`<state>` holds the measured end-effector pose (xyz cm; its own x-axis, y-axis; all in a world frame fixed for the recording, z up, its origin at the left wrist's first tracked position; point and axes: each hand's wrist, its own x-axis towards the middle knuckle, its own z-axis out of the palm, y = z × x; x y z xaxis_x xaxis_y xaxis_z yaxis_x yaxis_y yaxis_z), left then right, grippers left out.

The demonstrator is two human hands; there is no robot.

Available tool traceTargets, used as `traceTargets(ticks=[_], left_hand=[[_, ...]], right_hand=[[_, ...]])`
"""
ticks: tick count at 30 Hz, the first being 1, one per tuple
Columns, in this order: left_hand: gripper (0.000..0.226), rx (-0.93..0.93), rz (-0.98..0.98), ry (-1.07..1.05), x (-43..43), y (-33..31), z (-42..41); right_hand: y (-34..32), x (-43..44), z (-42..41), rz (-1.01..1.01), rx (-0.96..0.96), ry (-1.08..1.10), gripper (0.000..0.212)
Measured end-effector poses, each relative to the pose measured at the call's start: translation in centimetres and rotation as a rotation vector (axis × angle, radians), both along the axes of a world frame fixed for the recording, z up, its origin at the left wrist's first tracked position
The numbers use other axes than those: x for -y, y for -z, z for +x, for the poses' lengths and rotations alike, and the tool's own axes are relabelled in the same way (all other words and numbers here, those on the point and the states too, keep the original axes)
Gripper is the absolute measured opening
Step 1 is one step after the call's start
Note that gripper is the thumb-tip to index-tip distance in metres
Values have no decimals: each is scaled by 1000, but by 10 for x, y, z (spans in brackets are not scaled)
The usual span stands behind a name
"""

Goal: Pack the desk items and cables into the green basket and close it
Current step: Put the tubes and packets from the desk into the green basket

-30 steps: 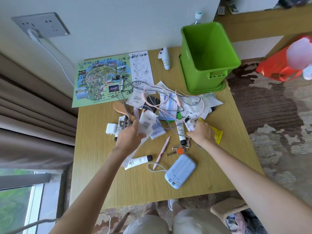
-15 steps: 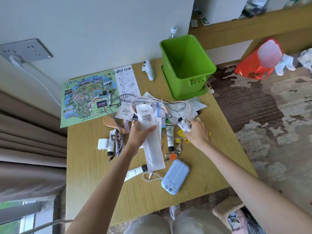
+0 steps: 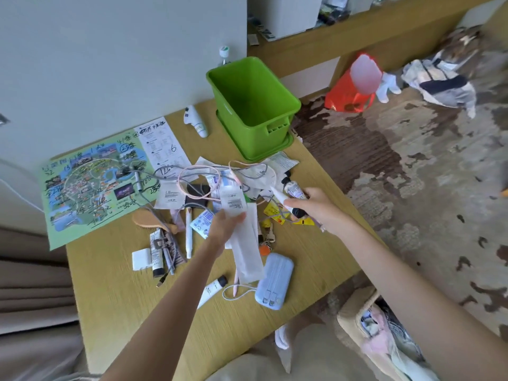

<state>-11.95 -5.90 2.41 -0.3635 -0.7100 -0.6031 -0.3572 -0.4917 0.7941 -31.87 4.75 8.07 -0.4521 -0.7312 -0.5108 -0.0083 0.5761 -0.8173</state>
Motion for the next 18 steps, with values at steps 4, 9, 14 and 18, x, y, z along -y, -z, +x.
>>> traceTargets(ticks=[4,9,14,18], left_hand=[[5,-82,-127,-15,26,-38,-16],[25,-173,-214,-80,64,-82,-40],[27,-190,-296,-213,109,-114,-75],[32,-214,-317,-305,147,-132,-116]], right_hand=[[-17,10,0,-135,112,-20,6],[-46,55,-18,-276,150,-64,9],[-74,124,-53,-336,101,-142,9],[-87,182,-89,-324,-9,-174,20]])
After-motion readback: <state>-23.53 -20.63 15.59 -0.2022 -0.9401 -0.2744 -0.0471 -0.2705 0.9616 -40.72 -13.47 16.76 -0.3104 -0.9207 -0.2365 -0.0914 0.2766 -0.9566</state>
